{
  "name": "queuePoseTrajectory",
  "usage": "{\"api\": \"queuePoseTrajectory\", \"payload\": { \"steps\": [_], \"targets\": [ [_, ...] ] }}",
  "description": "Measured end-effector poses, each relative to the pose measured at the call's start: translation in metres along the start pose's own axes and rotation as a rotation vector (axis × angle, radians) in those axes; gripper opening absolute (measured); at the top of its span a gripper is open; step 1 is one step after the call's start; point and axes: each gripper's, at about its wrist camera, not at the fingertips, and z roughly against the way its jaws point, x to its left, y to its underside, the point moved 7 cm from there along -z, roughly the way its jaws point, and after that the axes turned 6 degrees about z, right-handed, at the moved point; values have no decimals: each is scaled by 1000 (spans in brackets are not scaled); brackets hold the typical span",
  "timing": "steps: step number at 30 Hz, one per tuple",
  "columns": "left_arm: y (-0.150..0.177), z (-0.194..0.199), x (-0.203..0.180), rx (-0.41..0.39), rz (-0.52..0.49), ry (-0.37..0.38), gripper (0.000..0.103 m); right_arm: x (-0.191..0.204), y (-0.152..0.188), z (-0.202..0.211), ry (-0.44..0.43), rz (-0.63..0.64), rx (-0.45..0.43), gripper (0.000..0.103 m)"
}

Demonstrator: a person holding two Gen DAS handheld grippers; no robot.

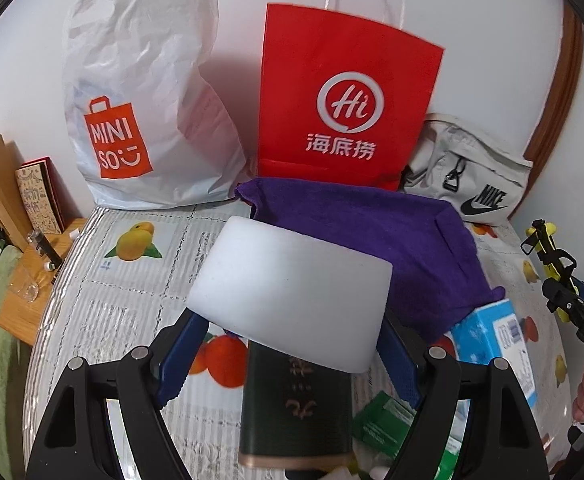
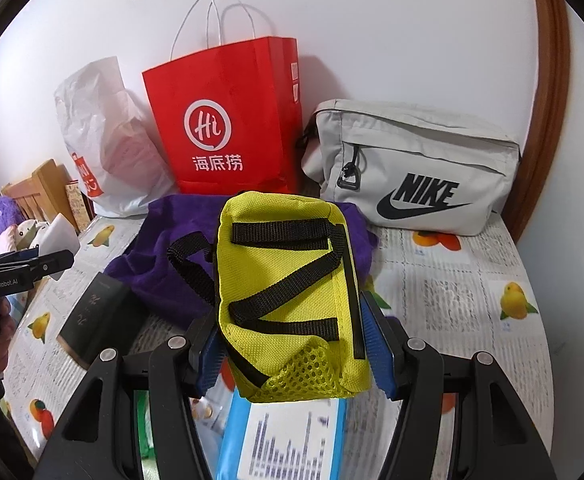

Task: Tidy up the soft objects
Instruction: 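Lift the sponge and yellow pouch and carry both toward the purple towel, then lower the sponge and pouch onto the purple towel and open both grippers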

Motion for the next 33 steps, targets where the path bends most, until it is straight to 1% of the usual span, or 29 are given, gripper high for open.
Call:
{"api": "queuePoseTrajectory", "payload": {
  "steps": [6, 17, 20, 25, 28, 33],
  "targets": [
    [-11, -33, 1, 56, 38, 33, 80, 0, -10, -33, -9, 15, 29, 60],
    [-35, -92, -6, 116, 16, 33, 80, -8, -20, -89, -10, 17, 97, 60],
    [-39, -106, -10, 128, 6, 26, 80, -12, -20, -102, -9, 10, 115, 60],
    [-45, -129, -20, 155, -1, 36, 81, -17, -18, -120, -8, 9, 152, 61],
    [-48, -141, -22, 176, 7, 36, 81, -19, -14, -131, -8, 12, 181, 61],
    [-53, -161, -25, 209, 11, 21, 82, -20, -10, -145, -21, 15, 228, 61]
  ]
}}
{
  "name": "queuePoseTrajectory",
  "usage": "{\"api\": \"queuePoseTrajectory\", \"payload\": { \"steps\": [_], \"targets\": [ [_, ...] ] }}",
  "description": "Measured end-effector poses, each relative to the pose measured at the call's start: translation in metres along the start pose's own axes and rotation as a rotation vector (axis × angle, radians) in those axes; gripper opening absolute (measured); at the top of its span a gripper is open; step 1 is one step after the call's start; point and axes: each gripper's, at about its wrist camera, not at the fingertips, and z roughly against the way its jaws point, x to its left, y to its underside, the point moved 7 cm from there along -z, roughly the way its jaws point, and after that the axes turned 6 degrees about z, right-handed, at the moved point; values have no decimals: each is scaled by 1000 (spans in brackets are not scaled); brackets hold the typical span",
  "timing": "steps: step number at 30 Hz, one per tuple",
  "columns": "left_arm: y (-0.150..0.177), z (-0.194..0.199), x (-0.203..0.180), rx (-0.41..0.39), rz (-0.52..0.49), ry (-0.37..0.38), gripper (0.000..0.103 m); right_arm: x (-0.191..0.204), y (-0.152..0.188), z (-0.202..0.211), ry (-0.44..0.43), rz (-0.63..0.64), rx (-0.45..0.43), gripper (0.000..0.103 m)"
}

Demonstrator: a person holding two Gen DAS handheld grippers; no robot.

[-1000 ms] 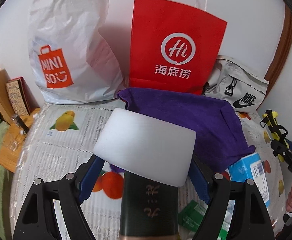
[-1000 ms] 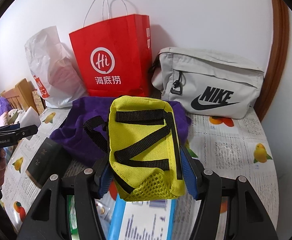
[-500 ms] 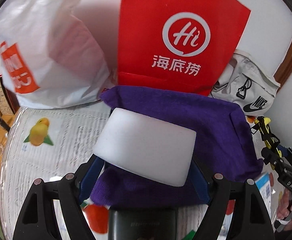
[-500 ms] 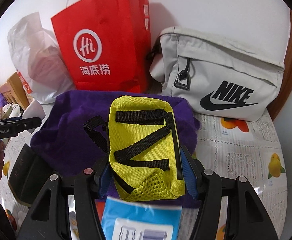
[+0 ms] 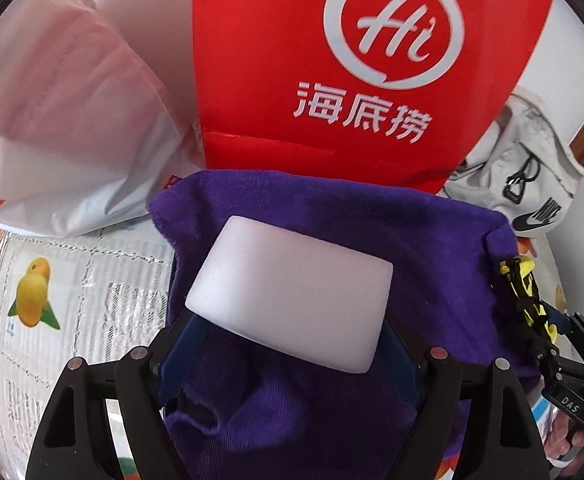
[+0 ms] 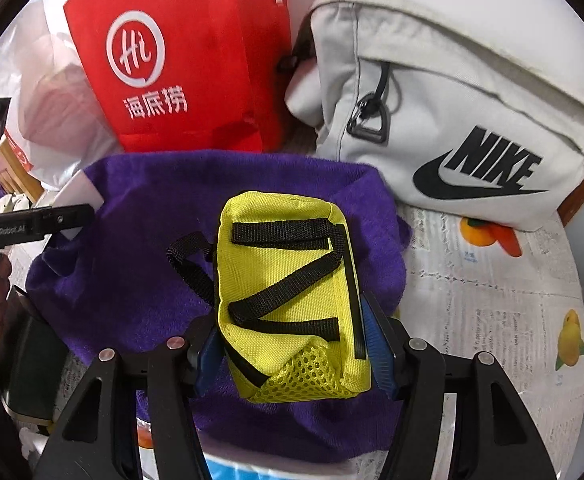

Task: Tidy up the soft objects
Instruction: 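Lower the sponge and pouch onto the purple towel and open both grippers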

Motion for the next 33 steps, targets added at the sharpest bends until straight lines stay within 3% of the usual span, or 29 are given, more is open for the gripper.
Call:
{"api": "queuePoseTrajectory", "payload": {
  "steps": [9, 14, 22, 28, 33],
  "targets": [
    [-8, -18, -8, 40, 8, 0, 83, -2, -2, -8, -14, -11, 24, 66],
    [-8, -27, -10, 81, 29, -1, 85, 1, -5, -10, -41, -7, 35, 78],
    [-6, -16, -7, 68, 14, -30, 87, 6, -8, 0, -36, 0, 30, 82],
    [4, -8, -7, 100, 47, 27, 98, 10, -6, 20, -29, 5, 0, 83],
    [13, 13, -11, 74, 65, 54, 98, 11, -3, 33, -24, 1, -12, 83]
  ]
}}
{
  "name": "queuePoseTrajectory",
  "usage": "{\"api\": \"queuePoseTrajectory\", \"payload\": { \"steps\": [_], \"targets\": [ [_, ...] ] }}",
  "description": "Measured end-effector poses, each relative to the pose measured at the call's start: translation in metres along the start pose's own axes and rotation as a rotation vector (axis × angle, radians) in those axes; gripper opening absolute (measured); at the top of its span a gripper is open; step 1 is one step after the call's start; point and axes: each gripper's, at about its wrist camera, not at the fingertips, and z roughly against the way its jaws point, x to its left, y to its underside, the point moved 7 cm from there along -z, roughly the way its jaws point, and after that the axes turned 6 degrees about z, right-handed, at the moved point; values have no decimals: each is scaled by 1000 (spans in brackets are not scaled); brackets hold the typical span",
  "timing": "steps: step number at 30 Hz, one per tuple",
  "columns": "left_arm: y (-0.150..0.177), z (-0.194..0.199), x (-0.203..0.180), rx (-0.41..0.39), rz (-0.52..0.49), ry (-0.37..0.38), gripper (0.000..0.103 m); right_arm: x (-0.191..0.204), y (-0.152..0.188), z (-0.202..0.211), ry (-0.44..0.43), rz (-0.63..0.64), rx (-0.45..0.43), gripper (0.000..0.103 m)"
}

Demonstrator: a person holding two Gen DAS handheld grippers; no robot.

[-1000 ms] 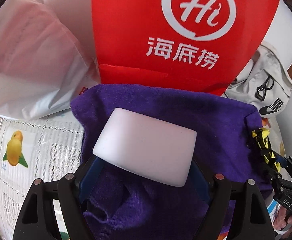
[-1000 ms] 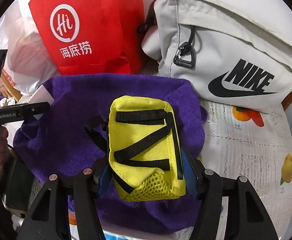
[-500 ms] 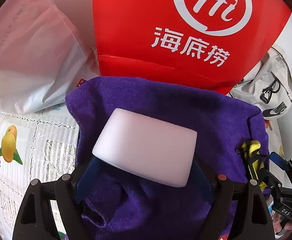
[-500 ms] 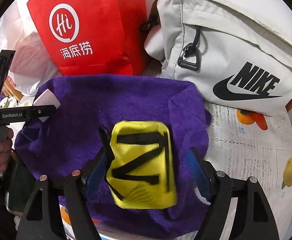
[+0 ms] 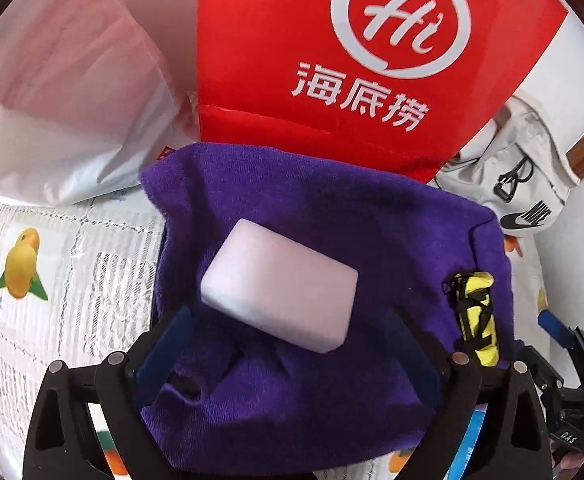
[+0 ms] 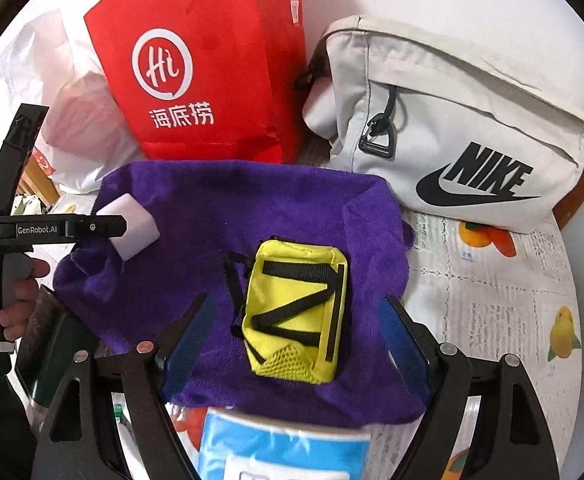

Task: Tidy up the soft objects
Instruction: 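Lower the sponge and pouch onto the purple towel and open both grippers, then grasp the white glove with the left gripper while the right grasps the clear bag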

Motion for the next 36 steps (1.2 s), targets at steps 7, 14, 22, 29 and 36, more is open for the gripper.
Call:
{"api": "queuePoseTrajectory", "payload": {
  "steps": [7, 14, 22, 29, 36],
  "targets": [
    [11, 33, 13, -67, -5, 9, 97, 8, 15, 21, 42, -3, 21, 83],
    [43, 82, 27, -146, -24, -13, 96, 25, 37, 60, 7, -26, -20, 83],
    [99, 114, 52, -149, 20, -32, 97, 54, 83, 107, 24, 22, -58, 83],
    [163, 123, 68, -154, -8, -10, 96, 67, 135, 132, -15, -45, -79, 83],
    [213, 113, 67, -111, -59, 30, 96, 82, 179, 141, -31, -45, -94, 83]
  ]
}}
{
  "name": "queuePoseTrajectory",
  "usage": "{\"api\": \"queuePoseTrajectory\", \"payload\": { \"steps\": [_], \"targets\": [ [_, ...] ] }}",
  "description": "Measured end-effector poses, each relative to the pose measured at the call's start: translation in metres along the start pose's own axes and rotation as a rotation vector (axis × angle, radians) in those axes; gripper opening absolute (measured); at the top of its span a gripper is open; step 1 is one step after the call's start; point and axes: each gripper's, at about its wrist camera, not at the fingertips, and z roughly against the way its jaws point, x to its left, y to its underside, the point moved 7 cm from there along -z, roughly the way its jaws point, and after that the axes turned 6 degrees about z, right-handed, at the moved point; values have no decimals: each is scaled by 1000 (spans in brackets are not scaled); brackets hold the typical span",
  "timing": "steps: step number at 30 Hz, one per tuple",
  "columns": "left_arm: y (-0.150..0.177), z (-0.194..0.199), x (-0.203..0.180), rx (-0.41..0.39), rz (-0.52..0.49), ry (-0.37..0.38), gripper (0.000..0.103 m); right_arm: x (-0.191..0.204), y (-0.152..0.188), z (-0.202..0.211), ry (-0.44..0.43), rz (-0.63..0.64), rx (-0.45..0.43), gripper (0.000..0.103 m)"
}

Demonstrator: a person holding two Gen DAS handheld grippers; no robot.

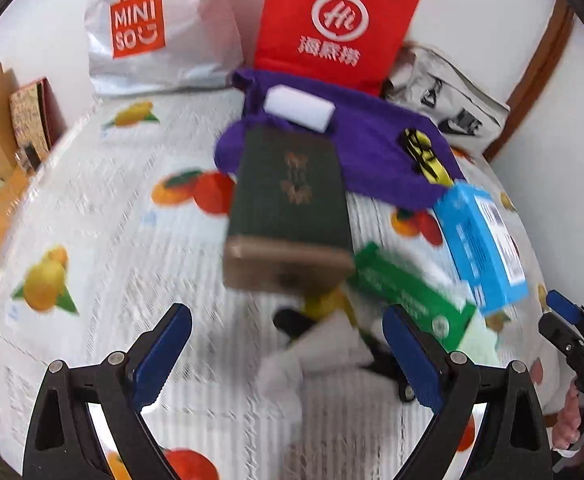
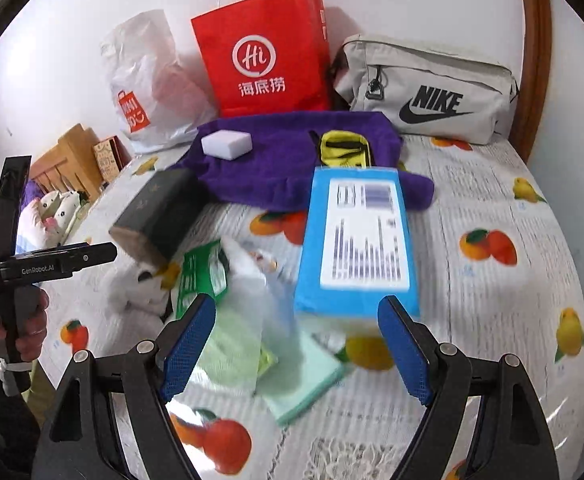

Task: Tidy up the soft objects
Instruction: 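Grasp the white glove with the left gripper while the right grasps the clear bag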

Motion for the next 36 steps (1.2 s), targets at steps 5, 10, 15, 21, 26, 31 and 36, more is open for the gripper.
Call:
{"api": "queuePoseTrajectory", "payload": {
  "steps": [5, 10, 15, 21, 26, 31, 36],
  "targets": [
    [28, -18, 1, 22, -28, -25, 95, 0, 30, -6, 6, 33, 21, 83],
    [42, -33, 0, 2, -89, -96, 83, -9, 55, -18, 36, 84, 69, 83],
    [40, -33, -2, -48, -156, -159, 47, -7, 65, -29, 24, 117, 74, 83],
    [38, -26, 10, -53, -123, -130, 24, -2, 66, -30, -17, 97, 58, 82],
    [40, -22, 17, -69, -100, -121, 23, 16, 55, -12, -84, 103, 4, 82],
    [41, -19, 22, -82, -95, -135, 23, 43, 40, -12, -114, 141, -13, 82],
    [44, -15, 29, -84, -79, -115, 23, 71, 30, -22, -176, 158, 1, 83]
  ]
}}
